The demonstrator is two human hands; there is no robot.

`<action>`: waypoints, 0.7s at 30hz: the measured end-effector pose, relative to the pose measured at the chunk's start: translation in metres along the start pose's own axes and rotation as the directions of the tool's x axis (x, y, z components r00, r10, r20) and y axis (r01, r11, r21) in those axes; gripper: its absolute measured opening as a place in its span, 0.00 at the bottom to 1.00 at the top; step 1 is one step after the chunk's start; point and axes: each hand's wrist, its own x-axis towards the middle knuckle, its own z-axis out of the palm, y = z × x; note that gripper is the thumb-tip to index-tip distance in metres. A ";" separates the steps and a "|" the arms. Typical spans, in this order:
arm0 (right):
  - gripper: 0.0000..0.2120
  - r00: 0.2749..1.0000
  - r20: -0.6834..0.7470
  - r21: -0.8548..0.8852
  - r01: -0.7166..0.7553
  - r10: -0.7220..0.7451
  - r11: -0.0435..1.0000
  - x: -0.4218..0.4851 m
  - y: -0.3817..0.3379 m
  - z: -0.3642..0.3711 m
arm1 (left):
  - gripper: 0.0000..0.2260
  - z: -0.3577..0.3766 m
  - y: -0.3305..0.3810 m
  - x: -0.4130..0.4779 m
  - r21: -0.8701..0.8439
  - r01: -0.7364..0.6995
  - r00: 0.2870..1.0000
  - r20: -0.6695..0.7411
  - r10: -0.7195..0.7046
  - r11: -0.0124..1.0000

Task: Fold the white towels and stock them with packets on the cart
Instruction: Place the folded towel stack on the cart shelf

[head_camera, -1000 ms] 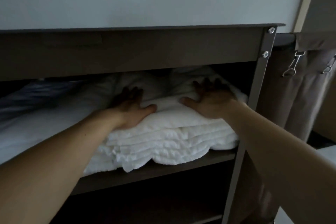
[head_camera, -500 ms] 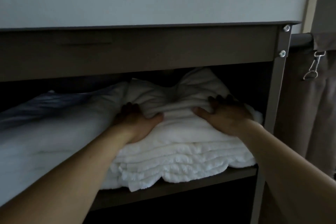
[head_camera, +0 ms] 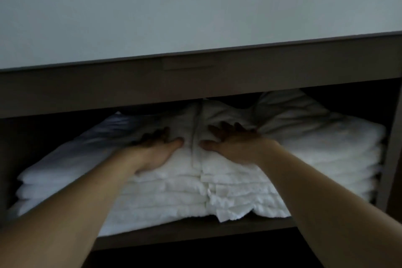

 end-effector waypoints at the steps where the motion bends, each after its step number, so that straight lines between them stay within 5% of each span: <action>1: 0.35 1.000 0.008 0.039 -0.007 0.007 0.999 0.005 0.005 0.013 | 0.33 0.014 -0.005 0.001 0.000 0.027 0.999 0.035 -0.027 1.000; 13: 0.31 0.997 0.035 -0.040 -0.071 0.073 0.997 -0.016 0.006 0.004 | 0.36 0.017 -0.005 0.005 0.052 0.051 0.999 0.016 -0.052 0.997; 18: 0.29 0.999 0.029 -0.184 -0.030 0.036 0.982 -0.044 -0.056 -0.022 | 0.30 -0.008 -0.011 -0.022 0.060 -0.110 0.993 -0.032 0.112 0.992; 21: 0.29 0.985 0.114 -0.096 -0.116 0.127 0.989 -0.063 -0.100 -0.029 | 0.28 -0.026 -0.034 -0.058 0.095 -0.157 0.987 0.028 0.155 0.983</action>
